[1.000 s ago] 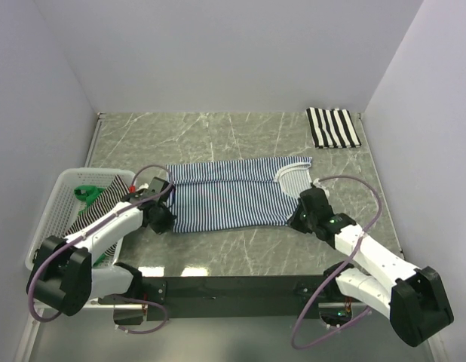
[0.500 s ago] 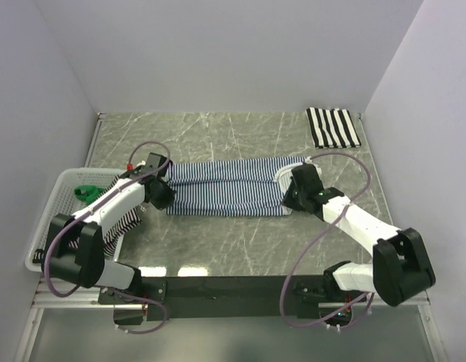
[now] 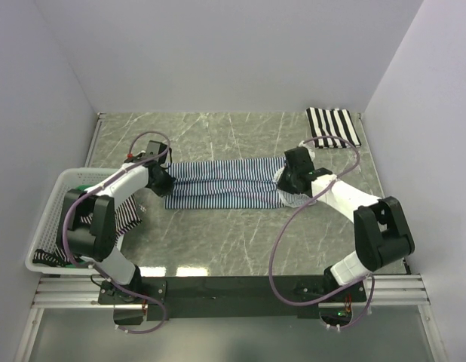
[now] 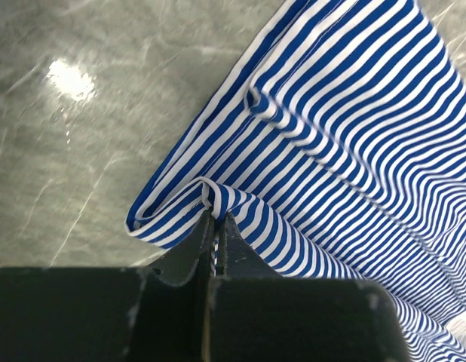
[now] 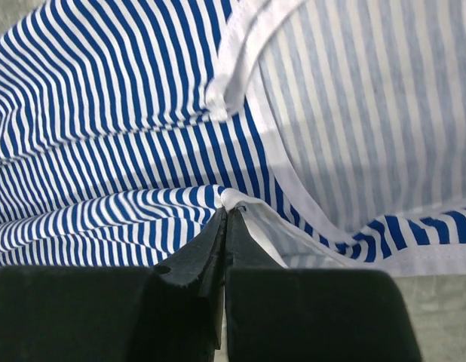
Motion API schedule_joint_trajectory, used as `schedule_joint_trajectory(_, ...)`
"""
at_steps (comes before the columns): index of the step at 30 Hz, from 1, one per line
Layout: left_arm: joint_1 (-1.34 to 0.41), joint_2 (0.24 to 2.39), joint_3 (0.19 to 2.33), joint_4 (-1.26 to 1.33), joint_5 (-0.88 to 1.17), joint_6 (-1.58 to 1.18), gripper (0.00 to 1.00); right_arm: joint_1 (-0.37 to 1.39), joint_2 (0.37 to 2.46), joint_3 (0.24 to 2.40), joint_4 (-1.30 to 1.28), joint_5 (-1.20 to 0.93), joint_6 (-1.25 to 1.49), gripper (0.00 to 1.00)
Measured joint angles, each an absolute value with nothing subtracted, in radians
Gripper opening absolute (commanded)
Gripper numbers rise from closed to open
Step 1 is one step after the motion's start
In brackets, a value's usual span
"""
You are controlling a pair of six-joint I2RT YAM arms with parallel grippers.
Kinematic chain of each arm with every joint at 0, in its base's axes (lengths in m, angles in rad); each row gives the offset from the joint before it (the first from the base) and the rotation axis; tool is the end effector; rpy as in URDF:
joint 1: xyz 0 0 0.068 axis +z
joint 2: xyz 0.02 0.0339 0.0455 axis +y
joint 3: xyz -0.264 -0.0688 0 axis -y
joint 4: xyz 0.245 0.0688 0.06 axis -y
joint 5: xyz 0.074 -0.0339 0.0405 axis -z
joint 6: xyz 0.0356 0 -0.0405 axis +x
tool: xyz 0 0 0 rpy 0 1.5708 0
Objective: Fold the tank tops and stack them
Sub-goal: Fold the tank top
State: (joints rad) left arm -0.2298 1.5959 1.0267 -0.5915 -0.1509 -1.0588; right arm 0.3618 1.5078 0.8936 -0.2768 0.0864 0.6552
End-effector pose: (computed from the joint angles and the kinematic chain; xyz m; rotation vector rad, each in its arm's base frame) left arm 0.3020 -0.0651 0.1958 -1.1343 2.4718 -0.1753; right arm 0.2882 0.1058 0.1997 0.4011 2.4547 0.3343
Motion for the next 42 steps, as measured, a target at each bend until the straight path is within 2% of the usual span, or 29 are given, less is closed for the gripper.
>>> schedule_joint_trajectory(13, -0.201, 1.652, 1.063, -0.579, -0.142, -1.059, 0.01, 0.361, 1.648, 0.976, -0.271, 0.098, 0.641, 0.00)
schedule_joint_trajectory(34, -0.168, 1.737, 1.163, -0.577, -0.118, -1.040, 0.01, 0.335, 1.715, 1.078, -0.278, 0.101, 0.629, 0.00)
schedule_joint_trajectory(36, -0.165, 1.742, 1.163, -0.574, -0.115, -1.040, 0.02, 0.334, 1.728, 1.087, -0.278, 0.101, 0.626, 0.00)
schedule_joint_trajectory(38, -0.161, 1.745, 1.163, -0.562, -0.108, -1.039, 0.08, 0.332, 1.739, 1.093, -0.278, 0.101, 0.623, 0.01)
schedule_joint_trajectory(39, -0.160, 1.746, 1.163, -0.557, -0.104, -1.037, 0.12, 0.331, 1.744, 1.095, -0.278, 0.100, 0.621, 0.03)
schedule_joint_trajectory(40, -0.159, 1.746, 1.163, -0.554, -0.101, -1.036, 0.21, 0.330, 1.749, 1.096, -0.278, 0.100, 0.619, 0.11)
schedule_joint_trajectory(42, -0.157, 1.746, 1.163, -0.542, -0.097, -1.031, 0.30, 0.327, 1.756, 1.100, -0.279, 0.101, 0.614, 0.19)
